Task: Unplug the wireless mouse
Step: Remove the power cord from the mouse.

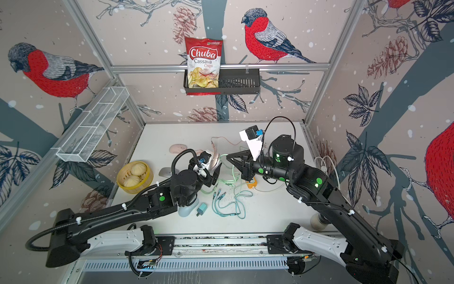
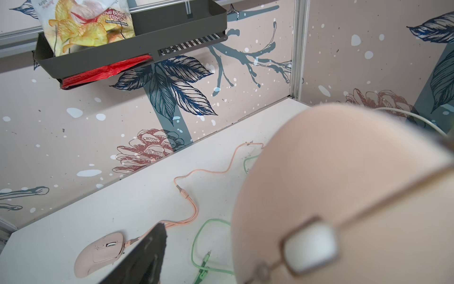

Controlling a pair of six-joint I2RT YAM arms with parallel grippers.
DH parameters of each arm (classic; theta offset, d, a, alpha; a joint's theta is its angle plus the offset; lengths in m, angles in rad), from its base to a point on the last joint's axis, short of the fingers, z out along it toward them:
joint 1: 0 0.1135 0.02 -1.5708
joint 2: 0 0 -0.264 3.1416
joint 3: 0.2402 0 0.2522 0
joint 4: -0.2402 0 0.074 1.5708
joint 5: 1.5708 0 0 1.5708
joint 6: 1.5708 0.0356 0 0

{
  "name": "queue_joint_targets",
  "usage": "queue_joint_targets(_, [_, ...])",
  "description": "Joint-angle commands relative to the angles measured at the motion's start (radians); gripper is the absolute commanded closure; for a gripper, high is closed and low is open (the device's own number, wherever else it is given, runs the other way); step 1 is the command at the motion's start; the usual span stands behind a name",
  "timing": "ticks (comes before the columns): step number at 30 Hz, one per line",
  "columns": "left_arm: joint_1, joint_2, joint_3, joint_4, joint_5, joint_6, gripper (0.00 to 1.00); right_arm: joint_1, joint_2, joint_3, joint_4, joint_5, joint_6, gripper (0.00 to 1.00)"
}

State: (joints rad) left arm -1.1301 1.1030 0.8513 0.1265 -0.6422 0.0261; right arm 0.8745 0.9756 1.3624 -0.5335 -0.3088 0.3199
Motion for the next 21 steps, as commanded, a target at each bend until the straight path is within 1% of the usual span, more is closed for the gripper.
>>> queue_joint_targets(1, [-0.001, -0.023, -0.013, 0.013, -0.003, 0.003, 0.25, 0.0, 0.002, 0.006, -0.013, 0.034, 0.013, 1.0])
queue_joint_targets(3, [0.0, -0.04, -0.025, 0.023, 0.017, 0.009, 0.28, 0.0, 0.005, 0.002, -0.015, 0.039, 0.015, 1.0])
queue_joint_targets(7, [0.0, -0.056, -0.029, 0.022, 0.022, 0.017, 0.33, -0.001, 0.003, -0.003, -0.007, 0.03, 0.019, 1.0])
queue_joint_targets(10, [0.0, -0.067, -0.033, 0.023, 0.038, 0.032, 0.39, -0.001, 0.004, -0.002, -0.006, 0.024, 0.019, 1.0])
queue_joint_targets(13, [0.0, -0.086, -0.04, 0.03, 0.085, 0.056, 0.54, -0.001, 0.008, -0.002, -0.015, 0.03, 0.012, 1.0])
queue_joint_targets(14, [-0.001, -0.094, -0.043, 0.031, 0.106, 0.069, 0.64, 0.0, 0.009, -0.003, -0.02, 0.039, 0.008, 1.0])
queue_joint_targets(15, [-0.001, -0.101, -0.044, 0.029, 0.123, 0.083, 0.75, -0.002, 0.008, -0.004, -0.028, 0.055, 0.003, 1.0])
queue_joint_targets(17, [-0.001, -0.113, -0.041, 0.01, 0.13, 0.109, 1.0, -0.002, 0.009, -0.008, -0.045, 0.097, -0.007, 1.0])
queue_joint_targets(19, [0.0, -0.125, -0.031, -0.035, 0.132, 0.152, 1.0, -0.003, 0.009, -0.019, -0.06, 0.127, -0.019, 1.0])
queue_joint_targets(21, [0.0, -0.142, -0.034, -0.089, 0.163, 0.225, 1.0, -0.003, 0.004, -0.039, -0.066, 0.15, -0.031, 1.0])
